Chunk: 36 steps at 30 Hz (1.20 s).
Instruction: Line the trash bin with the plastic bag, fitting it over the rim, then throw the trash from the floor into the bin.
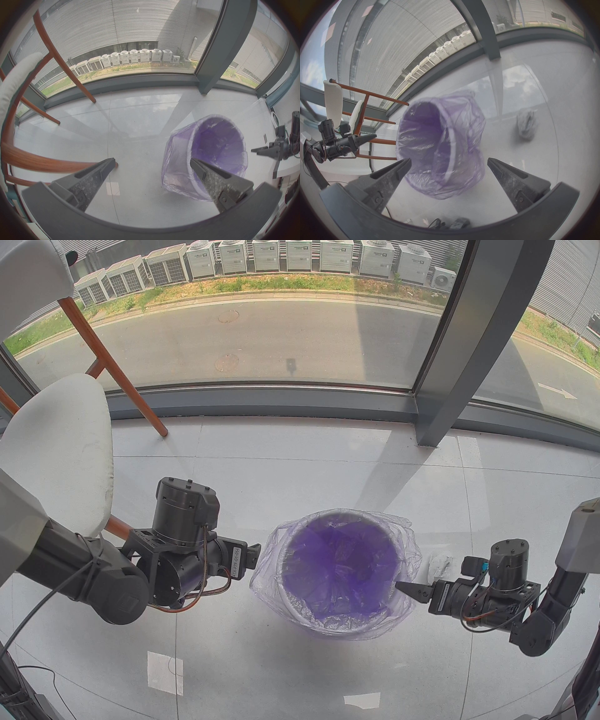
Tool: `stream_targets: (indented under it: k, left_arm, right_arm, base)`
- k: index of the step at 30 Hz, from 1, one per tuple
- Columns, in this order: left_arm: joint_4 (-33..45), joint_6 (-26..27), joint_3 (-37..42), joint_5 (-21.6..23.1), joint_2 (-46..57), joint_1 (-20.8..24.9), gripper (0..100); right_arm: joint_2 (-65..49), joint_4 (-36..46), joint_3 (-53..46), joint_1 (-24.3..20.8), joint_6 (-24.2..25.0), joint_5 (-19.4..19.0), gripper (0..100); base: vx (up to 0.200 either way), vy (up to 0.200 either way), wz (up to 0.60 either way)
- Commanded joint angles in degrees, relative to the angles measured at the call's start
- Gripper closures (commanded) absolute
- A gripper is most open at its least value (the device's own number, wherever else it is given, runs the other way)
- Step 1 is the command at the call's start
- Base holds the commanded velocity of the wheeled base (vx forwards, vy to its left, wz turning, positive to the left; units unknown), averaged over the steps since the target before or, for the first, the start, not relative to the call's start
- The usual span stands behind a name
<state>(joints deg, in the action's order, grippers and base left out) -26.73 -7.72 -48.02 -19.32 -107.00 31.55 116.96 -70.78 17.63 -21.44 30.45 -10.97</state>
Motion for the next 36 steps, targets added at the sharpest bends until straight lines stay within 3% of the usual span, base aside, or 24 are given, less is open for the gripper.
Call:
stream_targets:
  k: [1,6,11,17,22,32,33,36]
  left_arm:
    - [-1.7,2.4,0.9,0.2,2.7,-0.3,0]
    - [-1.8,2.6,1.3,0.3,2.8,-0.4,0]
    - [-1.9,2.7,1.3,0.3,2.8,-0.4,0]
    - [-1.9,2.7,1.4,0.3,3.1,-0.5,0]
    - [-2.5,2.8,1.4,0.3,2.9,-0.6,0]
    - [-2.6,2.9,1.3,0.8,2.3,-0.6,0]
    - [-2.6,2.9,1.3,0.8,2.3,-0.6,0]
    - [-2.6,2.9,1.2,0.9,1.7,-0.6,0]
  right_arm:
    - [3.1,-0.1,-1.0,-6.9,5.3,2.9,0]
    - [5.8,-0.3,-0.5,-13.4,10.7,6.2,0]
    - [8.5,-0.4,0.7,-16.5,14.5,7.5,0]
    - [10.0,-0.4,1.2,-17.9,17.5,7.6,0]
    - [14.3,-0.4,5.2,-18.3,22.5,11.5,0]
    - [14.9,-0.3,8.0,-18.3,23.2,12.9,0]
    - [14.9,-0.3,8.1,-18.3,23.2,13.0,100]
    - [14.4,-0.3,7.9,-18.6,23.2,13.5,100]
  base:
    - [0.000,0.000,0.00]
    - [0.000,0.000,0.00]
    - [0.000,0.000,0.00]
    - [0.000,0.000,0.00]
    - [0.000,0.000,0.00]
    - [0.000,0.000,0.00]
    - [0.000,0.000,0.00]
    - [0.000,0.000,0.00]
